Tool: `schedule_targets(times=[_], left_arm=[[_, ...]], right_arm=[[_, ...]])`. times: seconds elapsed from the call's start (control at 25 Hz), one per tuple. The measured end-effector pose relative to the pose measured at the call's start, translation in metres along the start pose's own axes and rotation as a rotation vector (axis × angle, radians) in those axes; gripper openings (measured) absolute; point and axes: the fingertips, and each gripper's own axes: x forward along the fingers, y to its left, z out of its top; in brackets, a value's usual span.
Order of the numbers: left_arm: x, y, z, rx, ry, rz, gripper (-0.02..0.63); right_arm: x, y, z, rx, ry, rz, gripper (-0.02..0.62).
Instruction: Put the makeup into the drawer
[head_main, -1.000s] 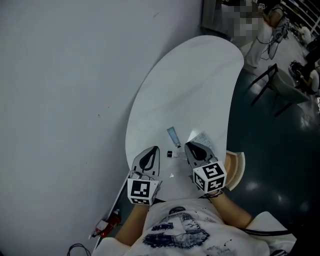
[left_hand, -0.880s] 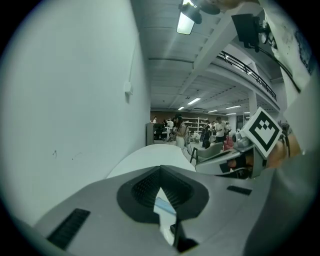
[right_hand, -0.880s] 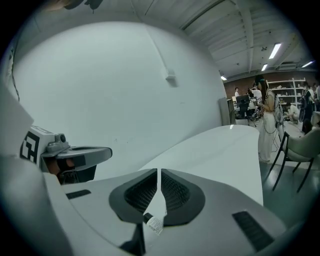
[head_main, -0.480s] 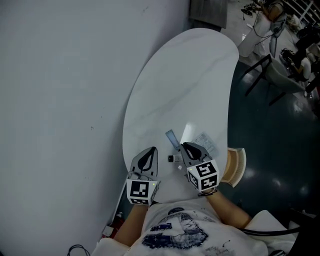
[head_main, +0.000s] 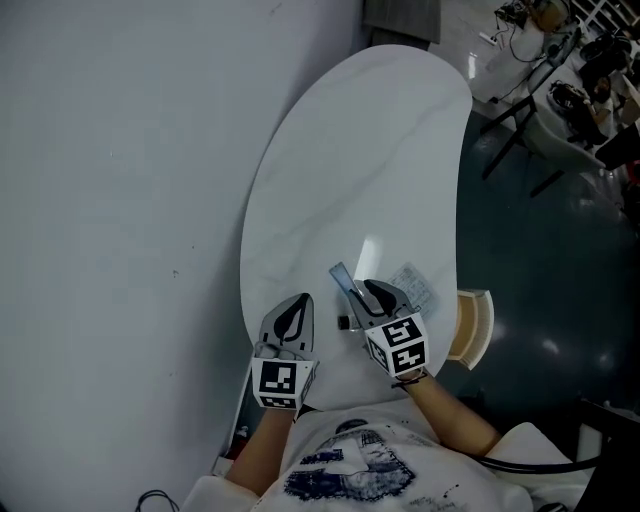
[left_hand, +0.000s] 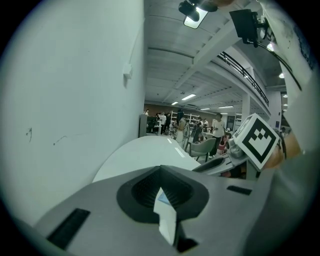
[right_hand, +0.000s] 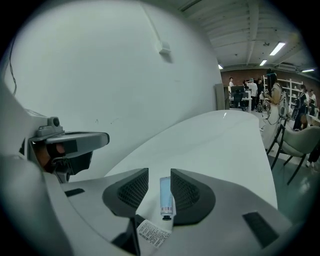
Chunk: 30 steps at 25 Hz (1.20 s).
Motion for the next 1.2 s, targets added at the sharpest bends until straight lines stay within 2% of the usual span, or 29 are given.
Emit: schedule_targets(times=[0.16, 0.24, 0.32, 0.72, 1.2], left_arm=[[0.004, 0.009, -0.005, -0.005, 0.015, -0.011, 0.048], [0.007, 0.011, -0.007, -0.007, 0.023, -0.017, 0.048], [0.01, 0.013, -0.009, -0.008, 0.03, -0.025, 0.048], [0.016, 0.021, -0.022, -0.01, 0.072, -0.05, 0.048], [0.016, 0.021, -0.026, -0.024, 0.079, -0.054, 0.048]], right_arm=[[0.014, 0.0, -0.01, 0.001, 0.035, -0.012, 0.175], [0.02, 0.0, -0.016, 0.006, 0.052, -0.011, 0.222], [0.027, 0.0, -0.021, 0.01, 0.064, -0.014, 0.238], [0.052, -0.005, -0.045, -0.008, 0.141, -0.027, 0.244], [0.059, -0.008, -0.064, -0.024, 0.204, -0.043, 0.242]])
